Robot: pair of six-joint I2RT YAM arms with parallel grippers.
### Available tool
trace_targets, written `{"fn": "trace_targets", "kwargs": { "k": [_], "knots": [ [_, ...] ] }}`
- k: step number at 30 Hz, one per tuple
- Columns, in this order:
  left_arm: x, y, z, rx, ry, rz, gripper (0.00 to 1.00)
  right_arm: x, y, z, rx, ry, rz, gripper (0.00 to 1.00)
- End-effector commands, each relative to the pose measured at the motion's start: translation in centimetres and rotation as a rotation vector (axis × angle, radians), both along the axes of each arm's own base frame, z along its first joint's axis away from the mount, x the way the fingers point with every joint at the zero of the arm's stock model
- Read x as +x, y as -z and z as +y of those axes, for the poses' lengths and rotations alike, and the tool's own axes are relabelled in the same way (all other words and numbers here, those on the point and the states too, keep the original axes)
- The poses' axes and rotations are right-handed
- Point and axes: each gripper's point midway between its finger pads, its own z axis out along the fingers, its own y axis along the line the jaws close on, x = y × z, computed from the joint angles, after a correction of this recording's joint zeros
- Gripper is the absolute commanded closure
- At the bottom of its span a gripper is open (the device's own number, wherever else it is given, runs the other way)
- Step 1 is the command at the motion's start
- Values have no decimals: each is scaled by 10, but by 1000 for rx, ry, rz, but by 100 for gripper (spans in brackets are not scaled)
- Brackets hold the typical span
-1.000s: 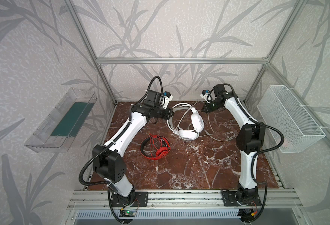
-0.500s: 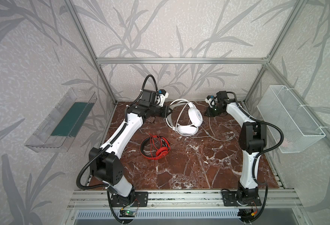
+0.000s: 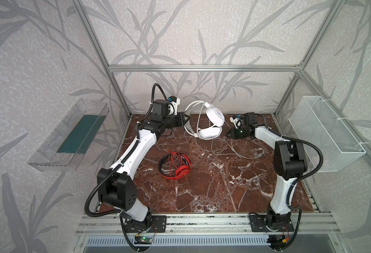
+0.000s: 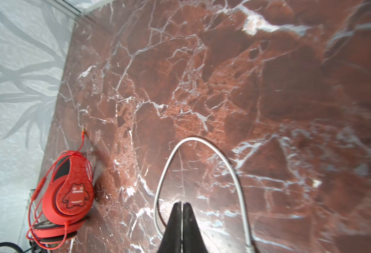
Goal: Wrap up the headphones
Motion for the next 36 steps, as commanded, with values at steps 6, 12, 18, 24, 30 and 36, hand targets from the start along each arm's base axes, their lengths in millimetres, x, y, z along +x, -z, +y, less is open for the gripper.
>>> {"fn": "trace_targets", "kwargs": {
  "k": [6,12,18,24,30,36],
  "knots": [
    [4,-68,0,-148,-36,-144,100,-13,-3,32,81,-27,-37,82],
    [8,-72,6,-139,-75,-154,100,-26,5,41,99,-41,-30,76],
    [18,-74,16,-119,-149,-169,100,-43,8,47,97,-68,-36,72],
    [28,-85,24,-133,-200,-195,100,-57,18,47,87,-82,-25,71],
    [35,-91,33,-138,-245,-206,100,-71,23,52,99,-107,-24,70],
    [39,-92,36,-155,-265,-203,100,-78,23,60,111,-140,-38,70]
  ]
}}
